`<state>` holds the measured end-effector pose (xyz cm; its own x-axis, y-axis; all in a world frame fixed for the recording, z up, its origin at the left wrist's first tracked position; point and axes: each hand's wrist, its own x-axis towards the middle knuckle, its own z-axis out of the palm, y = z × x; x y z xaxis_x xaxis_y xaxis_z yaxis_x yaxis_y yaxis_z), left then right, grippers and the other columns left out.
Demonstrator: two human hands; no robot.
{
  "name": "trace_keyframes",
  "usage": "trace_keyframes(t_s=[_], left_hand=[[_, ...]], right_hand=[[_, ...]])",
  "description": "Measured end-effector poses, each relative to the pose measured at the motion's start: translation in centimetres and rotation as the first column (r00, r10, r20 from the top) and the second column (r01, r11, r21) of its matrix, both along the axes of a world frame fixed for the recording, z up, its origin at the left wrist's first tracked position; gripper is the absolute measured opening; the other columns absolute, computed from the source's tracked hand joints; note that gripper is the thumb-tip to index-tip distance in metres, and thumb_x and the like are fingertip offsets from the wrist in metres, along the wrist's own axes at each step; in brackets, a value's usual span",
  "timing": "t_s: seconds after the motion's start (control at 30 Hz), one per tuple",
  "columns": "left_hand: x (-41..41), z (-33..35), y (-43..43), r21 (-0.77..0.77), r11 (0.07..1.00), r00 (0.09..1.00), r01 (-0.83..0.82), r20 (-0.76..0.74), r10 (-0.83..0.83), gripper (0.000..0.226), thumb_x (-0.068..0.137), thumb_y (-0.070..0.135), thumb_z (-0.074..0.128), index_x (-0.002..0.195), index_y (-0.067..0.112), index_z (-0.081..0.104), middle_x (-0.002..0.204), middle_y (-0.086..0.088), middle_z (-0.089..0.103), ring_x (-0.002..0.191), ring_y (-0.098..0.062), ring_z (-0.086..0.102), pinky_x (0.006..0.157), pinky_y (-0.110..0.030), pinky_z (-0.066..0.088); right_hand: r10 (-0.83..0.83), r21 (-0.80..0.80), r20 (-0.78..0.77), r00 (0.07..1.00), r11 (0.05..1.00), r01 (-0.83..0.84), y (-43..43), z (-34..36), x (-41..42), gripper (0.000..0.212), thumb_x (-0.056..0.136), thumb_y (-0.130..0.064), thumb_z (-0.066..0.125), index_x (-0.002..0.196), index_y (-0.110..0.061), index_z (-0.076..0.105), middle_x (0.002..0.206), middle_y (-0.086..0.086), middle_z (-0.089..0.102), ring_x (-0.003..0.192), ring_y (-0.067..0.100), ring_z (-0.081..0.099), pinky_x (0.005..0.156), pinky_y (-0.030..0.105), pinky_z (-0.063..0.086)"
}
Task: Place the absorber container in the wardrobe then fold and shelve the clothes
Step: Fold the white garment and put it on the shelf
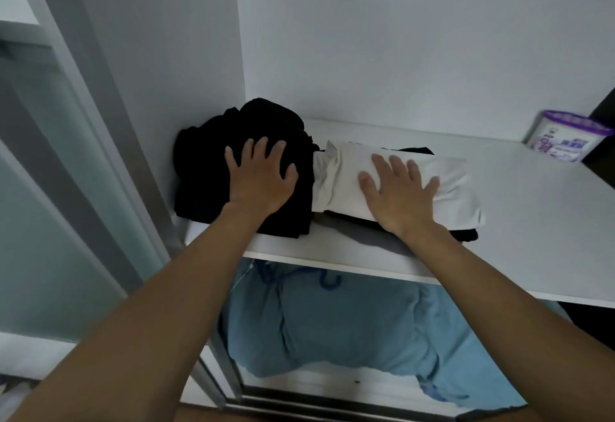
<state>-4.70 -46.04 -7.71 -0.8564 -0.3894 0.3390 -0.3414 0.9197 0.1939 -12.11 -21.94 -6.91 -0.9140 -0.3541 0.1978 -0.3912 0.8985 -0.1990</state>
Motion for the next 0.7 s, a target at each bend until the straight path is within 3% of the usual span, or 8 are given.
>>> trace_keyframes(t_s=[0.2, 0.4, 0.57, 0.7], left_hand=[[-4.1, -0.3, -0.2, -0.008, 0.999, 0.999, 0.035, -0.006, -0.035, 0.063, 0.093, 0.055, 0.036, 0.149, 0.027, 0.036, 0.157, -0.009, 0.034, 0.149, -0.032, 0.020, 0.117, -0.064, 0.001], [-10.7, 1.4, -3.1, 0.064, 0.998, 0.993, 0.024, 0.116, -0.031, 0.069, 0.086, 0.064, 0.031, 0.146, 0.031, 0.037, 0.157, -0.009, 0.033, 0.147, -0.030, 0.022, 0.116, -0.064, 0.000], [-14.9, 0.4, -4.8, 0.113, 0.994, 0.982, -0.004, 0.186, -0.017, 0.077, 0.091, 0.072, 0.025, 0.156, 0.032, 0.018, 0.166, -0.002, 0.012, 0.154, -0.021, -0.002, 0.116, -0.058, -0.014], [-18.3, 0.4, -6.2, 0.132, 0.991, 0.977, -0.024, 0.213, -0.004, 0.078, 0.090, 0.073, 0.026, 0.156, 0.034, 0.014, 0.167, 0.002, 0.007, 0.153, -0.019, -0.009, 0.116, -0.056, -0.017]], right_hand=[[-0.059, -0.011, -0.051, 0.997, 0.998, 0.058, -1.4, -0.5, -4.0, 0.070, 0.092, -0.066, 0.009, 0.153, -0.035, 0.023, 0.164, -0.001, 0.023, 0.152, 0.030, 0.012, 0.116, 0.068, 0.004], [-0.033, -0.043, -0.062, 0.998, 0.999, 0.031, -2.8, -0.7, -10.7, 0.072, 0.089, -0.065, 0.007, 0.150, -0.031, 0.029, 0.160, -0.002, 0.030, 0.151, 0.029, 0.016, 0.116, 0.067, 0.007], [-0.036, -0.040, -0.057, 0.998, 0.999, 0.033, -4.9, -0.7, -17.8, 0.075, 0.088, -0.066, 0.004, 0.149, -0.030, 0.028, 0.159, 0.000, 0.030, 0.149, 0.030, 0.018, 0.114, 0.069, 0.007], [-0.030, -0.028, -0.070, 0.997, 0.999, 0.028, -6.8, -0.9, -22.1, 0.073, 0.090, -0.064, 0.007, 0.148, -0.026, 0.029, 0.156, 0.003, 0.033, 0.147, 0.032, 0.020, 0.114, 0.069, 0.006]])
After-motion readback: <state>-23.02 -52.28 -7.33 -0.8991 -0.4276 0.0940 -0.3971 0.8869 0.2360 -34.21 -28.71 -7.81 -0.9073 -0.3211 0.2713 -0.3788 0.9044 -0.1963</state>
